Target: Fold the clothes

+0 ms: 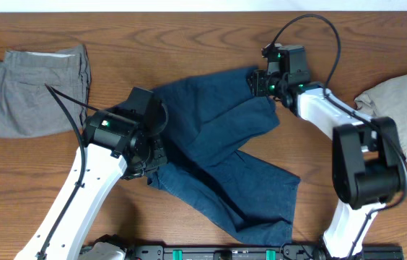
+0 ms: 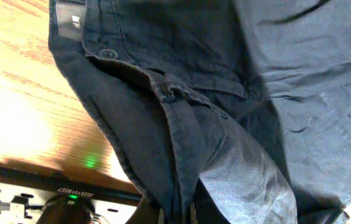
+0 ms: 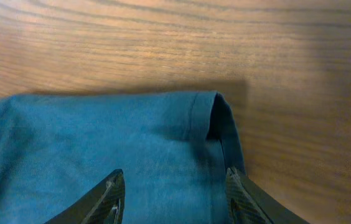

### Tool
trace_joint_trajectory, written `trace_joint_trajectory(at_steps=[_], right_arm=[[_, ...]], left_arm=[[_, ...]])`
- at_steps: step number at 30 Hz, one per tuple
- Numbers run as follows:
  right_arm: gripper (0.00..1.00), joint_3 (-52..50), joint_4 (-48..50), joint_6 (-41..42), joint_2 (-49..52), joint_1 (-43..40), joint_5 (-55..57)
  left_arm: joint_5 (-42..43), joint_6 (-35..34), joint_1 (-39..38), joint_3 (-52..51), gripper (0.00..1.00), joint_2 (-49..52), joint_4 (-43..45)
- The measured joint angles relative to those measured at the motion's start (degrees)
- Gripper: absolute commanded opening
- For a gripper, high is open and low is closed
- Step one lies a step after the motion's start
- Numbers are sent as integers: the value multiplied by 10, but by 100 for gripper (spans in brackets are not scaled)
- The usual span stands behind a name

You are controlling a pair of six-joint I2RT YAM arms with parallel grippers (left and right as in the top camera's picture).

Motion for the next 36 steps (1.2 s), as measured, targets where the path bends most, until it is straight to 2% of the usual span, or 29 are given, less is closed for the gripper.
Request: trace_joint_trajectory(at_steps=[3,4,6,7,8,16,20,24,26,29,32,36], right_arm=[[50,0,45,10,31,-2,2],[46,0,55,11,38,-2,3],[24,0,82,15,52,-2,2],[6,0,91,19,57,-2,2],[1,0,100,21,60,-2,2],[1,5,141,34,66,-2,29],[1,37,102,43,66,-17,57],[1,118,21,46,67,-56,64],[23,156,-27,36,67,-74,48],[40,183,-85,5,67,-85,23],[67,183,-127,-41,69,-74,2],[76,183,-125,-81,81,-45,-11]], left_arm=[[0,0,0,0,6,0,1],[0,0,0,0,6,0,2],[0,0,0,0,6,0,3],[0,-1,0,0,6,0,4],[0,-2,0,0,7,0,6],[0,-9,0,0,6,0,55],[-7,-10,0,-1,6,0,135],[-17,-10,0,-1,6,1,180],[-17,-11,0,-2,6,3,165],[-17,-11,0,-2,7,7,125],[-19,-12,0,-2,6,7,97],[-19,-12,0,-2,6,7,86]])
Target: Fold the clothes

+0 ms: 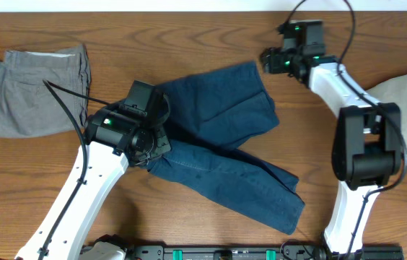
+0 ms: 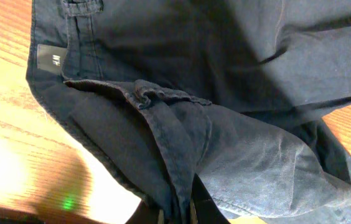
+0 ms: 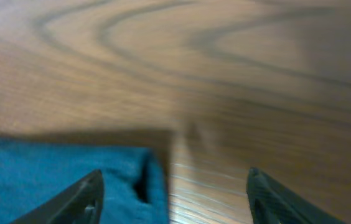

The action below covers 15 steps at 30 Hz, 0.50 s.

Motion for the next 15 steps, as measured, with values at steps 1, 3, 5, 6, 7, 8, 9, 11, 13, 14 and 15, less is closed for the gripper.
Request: trace_joint_trajectory(at_steps=[1,3,5,6,7,8,9,11,13,14,15], right_arm=[[77,0,6,-7,5,9,-2],[77,0,23,-18,19,24,-2],[77,0,35,-22,33,34,2],[77,0,41,-23,40,38,7],[77,0,45,-22,48,42,15],[77,0,51,-22,55,43,23],[75,0,57,-22,63,43,30],[50,2,74,-24,73,43,40],[11,2,76,-20,75,43,49],[1,2,76,-18,77,43,52],[1,2,76,-18,77,43,52]], left_arm=[[0,0,0,0,6,0,0],[0,0,0,0,6,0,-1],[0,0,0,0,6,0,-2],[0,0,0,0,6,0,-3],[0,0,0,0,6,0,-3],[0,0,0,0,6,0,-3],[0,0,0,0,6,0,-5],[0,0,0,0,6,0,-6],[0,0,0,0,6,0,-7],[0,0,0,0,6,0,-7],[0,0,0,0,6,0,-7]])
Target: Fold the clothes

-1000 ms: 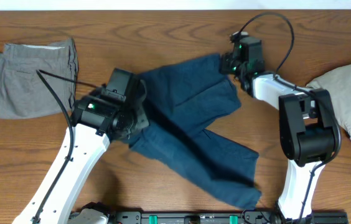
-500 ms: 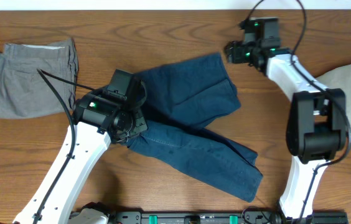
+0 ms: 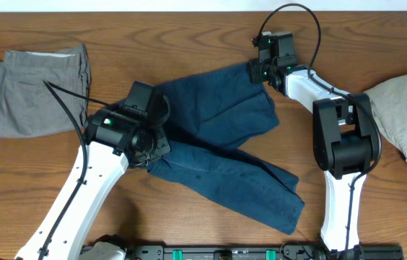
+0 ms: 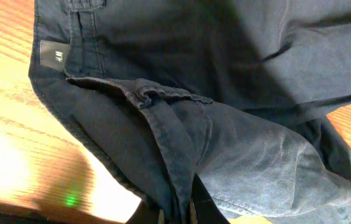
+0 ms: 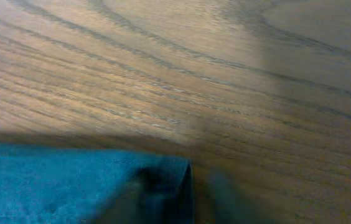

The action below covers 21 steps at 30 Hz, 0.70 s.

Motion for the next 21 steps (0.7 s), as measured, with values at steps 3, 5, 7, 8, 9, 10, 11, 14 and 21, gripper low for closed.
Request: trace_joint_trajectory(at_steps=[3,5,7,8,9,10,11,14,21], right_arm=[[1,0,1,4,1,0,2],[1,1,1,8,1,0,6],[1,8,-3,17,1,-2,19],[1,14,-9,21,1,-5,25],[1,26,-19,27,1,-9,33],[1,36,-27,32,1,-15,39],[1,53,-41,38,1,-23,49],[1,107,-72,54,1,-52,74],[92,179,-168,75,1,-106,94]], left_arm=[[0,0,0,0,6,0,0],[0,0,0,0,6,0,5],[0,0,0,0,6,0,25],[0,0,0,0,6,0,37],[0,0,0,-1,6,0,55],[0,0,0,-1,6,0,71],[0,0,0,-1,6,0,90],[0,0,0,-2,6,0,134],[0,0,0,-2,6,0,159]])
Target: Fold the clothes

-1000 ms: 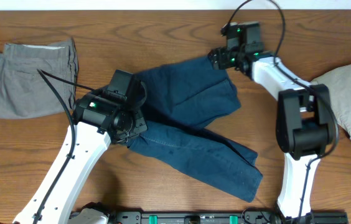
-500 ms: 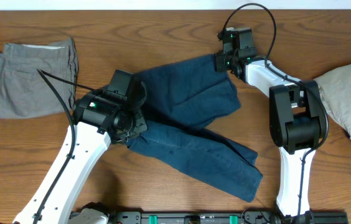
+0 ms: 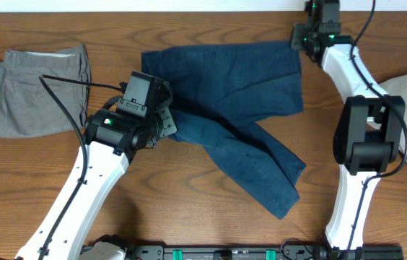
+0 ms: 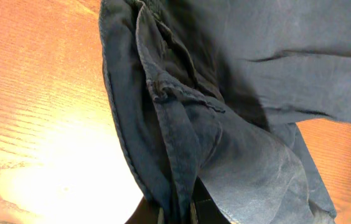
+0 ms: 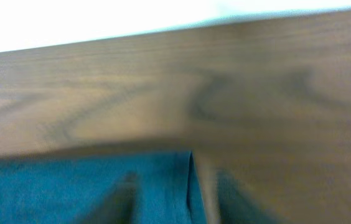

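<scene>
Dark blue jeans [image 3: 225, 79] lie on the wooden table [image 3: 211, 22]. One leg is stretched flat along the far side and the other runs toward the front right [image 3: 276, 188]. My left gripper [image 3: 162, 124] is shut on the bunched waistband [image 4: 163, 93], and its jaws are pinched on the fold at the bottom edge of the left wrist view [image 4: 177, 214]. My right gripper [image 3: 299, 40] is at the far right, holding the hem of the upper leg [image 5: 163, 174]. The right wrist view is blurred, with blue cloth lying between the fingers.
Folded grey shorts [image 3: 37, 90] lie at the far left. A pale grey garment [image 3: 405, 108] sits at the right edge. A black rail [image 3: 225, 253] runs along the front edge between the two arm bases.
My right gripper has moved up and to the right with the hem, and the upper leg now lies stretched flat. My left gripper has shifted slightly away with the waistband. The lower leg has swung to the right.
At first the jeans lay crumpled, with my left gripper on the waistband and my right at the upper leg's hem. My right gripper then stood open off the cloth. It returned to the hem and now holds it out to the far right.
</scene>
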### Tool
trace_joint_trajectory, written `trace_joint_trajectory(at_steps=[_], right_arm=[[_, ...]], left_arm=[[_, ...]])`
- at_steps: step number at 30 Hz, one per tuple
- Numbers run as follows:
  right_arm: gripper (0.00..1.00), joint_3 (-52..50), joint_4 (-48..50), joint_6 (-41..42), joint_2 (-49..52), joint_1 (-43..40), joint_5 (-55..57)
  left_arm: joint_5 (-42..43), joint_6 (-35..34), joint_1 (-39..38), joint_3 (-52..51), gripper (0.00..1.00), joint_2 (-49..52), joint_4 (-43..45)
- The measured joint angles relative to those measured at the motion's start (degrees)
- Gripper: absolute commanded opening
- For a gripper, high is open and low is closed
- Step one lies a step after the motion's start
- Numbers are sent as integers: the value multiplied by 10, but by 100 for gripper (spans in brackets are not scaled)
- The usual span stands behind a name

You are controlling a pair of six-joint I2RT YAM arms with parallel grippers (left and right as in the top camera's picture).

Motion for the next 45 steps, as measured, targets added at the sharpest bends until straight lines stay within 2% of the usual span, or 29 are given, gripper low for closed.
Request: trace_joint_trajectory(at_steps=[2,9,14,19,26,30,34,39,45], right_arm=[[98,9,-62,2,0,-4,-6],[99,12,-306,17,-15,0,-21],[99,12,-456,91,-64,-4,-21],[99,13,-535,171,-106,-15,-15],[99,9,-564,230,-131,-19,-12],[99,-26,-561,247,-177,-19,-8],[99,-83,-545,256,-250,-19,-6],[99,-201,-493,256,-375,-12,-11],[99,-331,-407,233,-483,49,-87]], left_arm=[[-1,0,0,0,6,0,0],[-17,0,0,0,6,10,0],[-28,0,0,0,6,34,0],[-30,2,0,0,6,44,2],[-30,19,0,0,6,44,4],[-30,23,0,0,6,44,2],[-30,27,0,0,6,44,2],[-31,30,0,0,6,44,2],[-32,31,0,0,6,44,2]])
